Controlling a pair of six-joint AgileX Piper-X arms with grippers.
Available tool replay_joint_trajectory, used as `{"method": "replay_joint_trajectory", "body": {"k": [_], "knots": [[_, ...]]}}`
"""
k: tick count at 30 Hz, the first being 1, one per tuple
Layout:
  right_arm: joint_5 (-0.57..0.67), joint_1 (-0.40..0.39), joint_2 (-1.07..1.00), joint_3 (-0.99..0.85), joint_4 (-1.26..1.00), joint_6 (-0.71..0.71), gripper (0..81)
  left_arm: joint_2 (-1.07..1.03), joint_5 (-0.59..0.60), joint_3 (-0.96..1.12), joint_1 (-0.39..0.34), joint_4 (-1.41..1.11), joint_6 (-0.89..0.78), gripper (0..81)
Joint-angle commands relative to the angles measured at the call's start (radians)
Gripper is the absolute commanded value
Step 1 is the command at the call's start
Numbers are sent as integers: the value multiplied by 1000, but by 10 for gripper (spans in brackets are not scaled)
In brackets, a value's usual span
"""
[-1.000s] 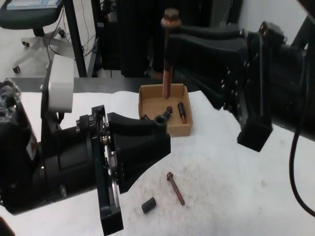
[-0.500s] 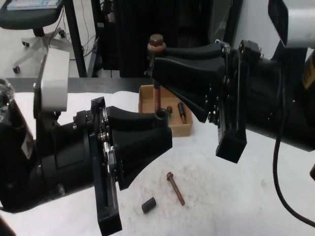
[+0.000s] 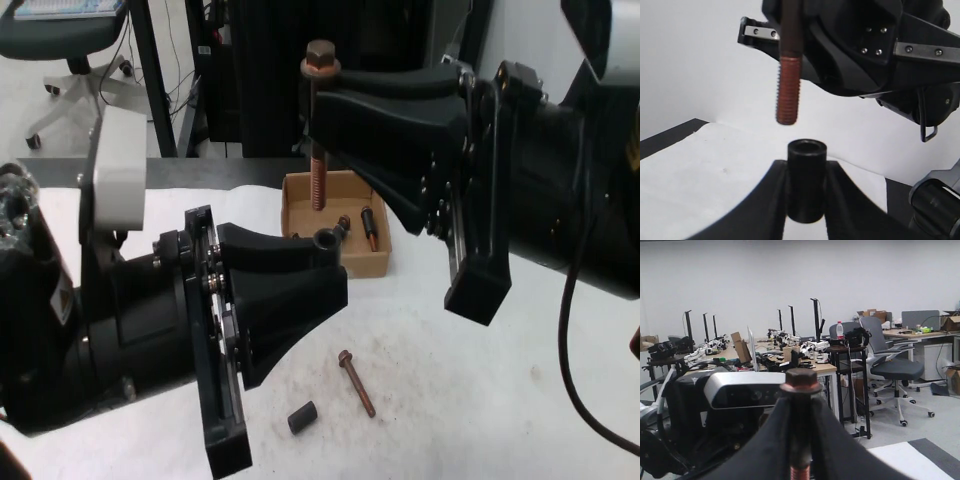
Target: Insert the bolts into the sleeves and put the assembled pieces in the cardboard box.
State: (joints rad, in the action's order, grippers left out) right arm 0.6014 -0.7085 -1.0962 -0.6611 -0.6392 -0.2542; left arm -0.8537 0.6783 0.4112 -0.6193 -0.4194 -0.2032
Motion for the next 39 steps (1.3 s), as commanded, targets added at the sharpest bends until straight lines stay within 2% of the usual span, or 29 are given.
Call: {"method": "replay_joint_trajectory", "body": {"k": [1, 27, 39], "knots": [[2, -1, -1, -13, 19, 5, 9, 1, -60, 6, -2, -10, 1, 3], [2, 1, -1, -13, 46, 5, 9, 1, -98, 6, -2, -10, 1, 3], [2, 1, -1, -13, 119, 57, 9, 1, -102, 6, -2, -26, 1, 3]]}}
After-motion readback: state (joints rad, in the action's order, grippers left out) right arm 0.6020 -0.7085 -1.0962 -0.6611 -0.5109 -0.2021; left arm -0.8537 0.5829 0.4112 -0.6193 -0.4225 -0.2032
